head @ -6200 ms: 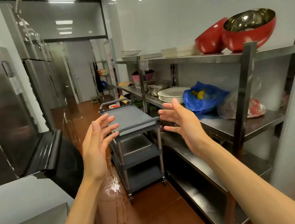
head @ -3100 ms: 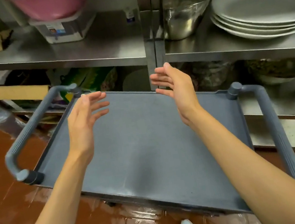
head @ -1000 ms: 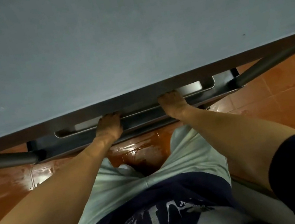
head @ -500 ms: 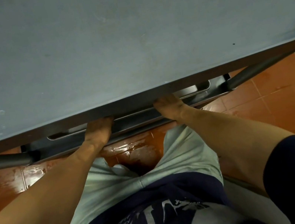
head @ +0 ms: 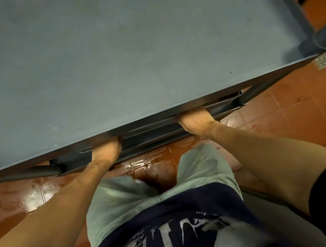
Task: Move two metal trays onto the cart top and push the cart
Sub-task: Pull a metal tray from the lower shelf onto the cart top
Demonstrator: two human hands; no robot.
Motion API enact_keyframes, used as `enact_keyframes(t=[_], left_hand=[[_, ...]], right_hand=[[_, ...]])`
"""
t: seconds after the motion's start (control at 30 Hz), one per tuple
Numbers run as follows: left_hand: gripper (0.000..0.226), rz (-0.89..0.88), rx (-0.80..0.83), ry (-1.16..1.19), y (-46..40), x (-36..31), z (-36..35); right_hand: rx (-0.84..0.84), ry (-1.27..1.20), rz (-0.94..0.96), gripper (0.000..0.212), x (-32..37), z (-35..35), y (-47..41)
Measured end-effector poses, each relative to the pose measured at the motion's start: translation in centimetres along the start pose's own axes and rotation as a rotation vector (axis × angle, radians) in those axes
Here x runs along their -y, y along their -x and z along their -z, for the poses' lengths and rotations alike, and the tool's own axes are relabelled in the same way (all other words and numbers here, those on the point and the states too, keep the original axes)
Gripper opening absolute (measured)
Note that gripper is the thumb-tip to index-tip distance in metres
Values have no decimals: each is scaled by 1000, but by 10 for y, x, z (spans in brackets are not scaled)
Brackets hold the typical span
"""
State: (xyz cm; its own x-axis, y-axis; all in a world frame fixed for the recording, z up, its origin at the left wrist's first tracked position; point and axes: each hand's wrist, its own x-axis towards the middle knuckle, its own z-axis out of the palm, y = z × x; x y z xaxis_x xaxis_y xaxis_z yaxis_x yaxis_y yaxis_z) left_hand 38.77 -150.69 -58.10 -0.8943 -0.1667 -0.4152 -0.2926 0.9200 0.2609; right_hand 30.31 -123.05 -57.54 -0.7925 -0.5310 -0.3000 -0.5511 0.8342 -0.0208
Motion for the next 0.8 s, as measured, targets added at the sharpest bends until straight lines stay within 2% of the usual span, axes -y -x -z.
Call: enact_keyframes(t=[0.07, 0.2, 0.27, 0.63, 0.8], left_hand=[[28, -4, 30, 10, 19, -6, 12], [11, -192, -93, 17, 59, -19, 21], [12, -233, -105, 4, 71, -22, 25], [14, -245, -95, -29, 103, -35, 92], [24, -291, 4, -13, 126, -39, 127]], right_hand=[[-8, -75, -7, 29, 2, 13, 11], [-9, -69, 37, 21, 8, 23, 41], [-25, -65, 24, 22, 9, 25, 53], [-44, -139, 50, 18, 10, 93, 77], [56, -208, 82, 15, 6, 136, 96]])
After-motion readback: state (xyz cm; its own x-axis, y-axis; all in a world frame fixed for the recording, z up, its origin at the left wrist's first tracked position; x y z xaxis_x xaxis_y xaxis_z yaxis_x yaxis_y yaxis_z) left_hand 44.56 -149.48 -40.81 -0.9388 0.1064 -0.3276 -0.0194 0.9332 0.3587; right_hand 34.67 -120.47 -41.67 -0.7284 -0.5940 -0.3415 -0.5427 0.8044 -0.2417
